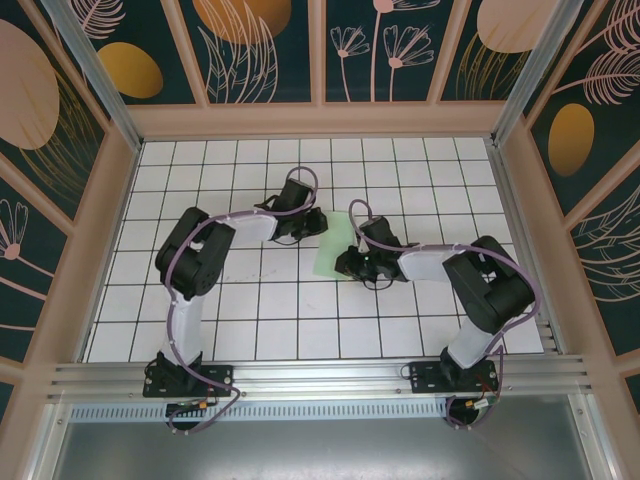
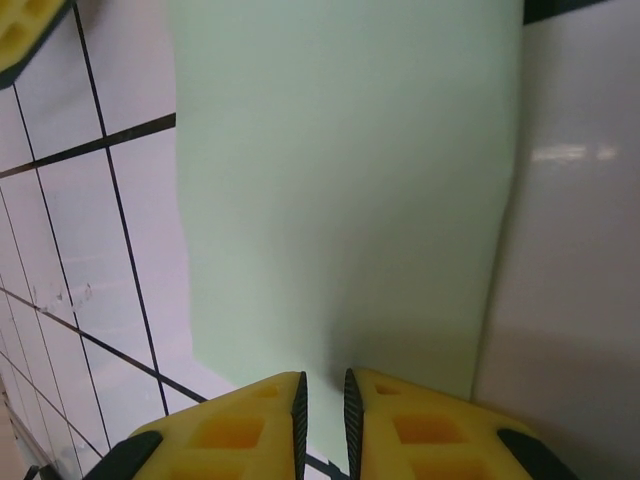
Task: Fold a paper plane with a square sheet of paper (pick it up from the middle)
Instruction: Hold the square sheet of paper at the center of the table.
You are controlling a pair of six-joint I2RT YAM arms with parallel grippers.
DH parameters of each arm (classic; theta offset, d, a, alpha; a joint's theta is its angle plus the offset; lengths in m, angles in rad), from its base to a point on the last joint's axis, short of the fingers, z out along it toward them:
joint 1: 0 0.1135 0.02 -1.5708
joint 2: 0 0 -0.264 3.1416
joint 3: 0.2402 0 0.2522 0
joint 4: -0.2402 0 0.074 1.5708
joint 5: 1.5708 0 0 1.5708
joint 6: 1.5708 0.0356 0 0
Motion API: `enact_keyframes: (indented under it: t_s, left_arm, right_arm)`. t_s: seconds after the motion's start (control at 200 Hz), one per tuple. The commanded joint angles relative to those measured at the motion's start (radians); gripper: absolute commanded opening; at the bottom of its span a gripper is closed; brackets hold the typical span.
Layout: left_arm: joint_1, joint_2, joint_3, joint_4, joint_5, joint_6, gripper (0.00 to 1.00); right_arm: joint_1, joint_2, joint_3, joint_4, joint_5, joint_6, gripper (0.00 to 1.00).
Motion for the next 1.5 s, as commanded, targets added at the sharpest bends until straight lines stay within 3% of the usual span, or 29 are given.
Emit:
enact_keyframes:
  t_s: [0.0,0.25,0.36,0.545,0.911,1.221,1.491]
  left_arm:
    - [0.002,-0.111,-0.070,0.023,-0.050,-0.025,0.17]
    - [-0.007,-0.186,-0.318,0.327,0.181,-0.216,0.11]
    - [-0.016,-0.223,-0.387,0.382,0.169,-0.255,0.09]
    - [-0.016,-0.311,-0.430,0.362,0.040,-0.234,0.06]
    - [-0.039,-0.272,-0.448,0.503,0.188,-0.277,0.01]
    - [-0.063,-0.149,-0.392,0.457,0.209,-0.274,0.00]
    - [-0.063,-0.100,-0.362,0.295,0.150,-0.243,0.00]
  right_arm:
    - [0.004,-0.015,-0.030,0.007,0.013,0.061,0.21]
    - [-0.003,0.017,-0.031,0.056,-0.040,0.074,0.21]
    - [-0.009,0.023,-0.029,0.050,-0.047,0.072,0.20]
    - [-0.015,0.033,-0.019,0.032,-0.053,0.068,0.20]
    - [-0.022,0.038,-0.011,0.019,-0.055,0.062,0.20]
    - [-0.034,0.039,-0.031,0.073,-0.096,0.049,0.20]
    - [-0.048,-0.012,-0.024,0.097,-0.124,0.019,0.20]
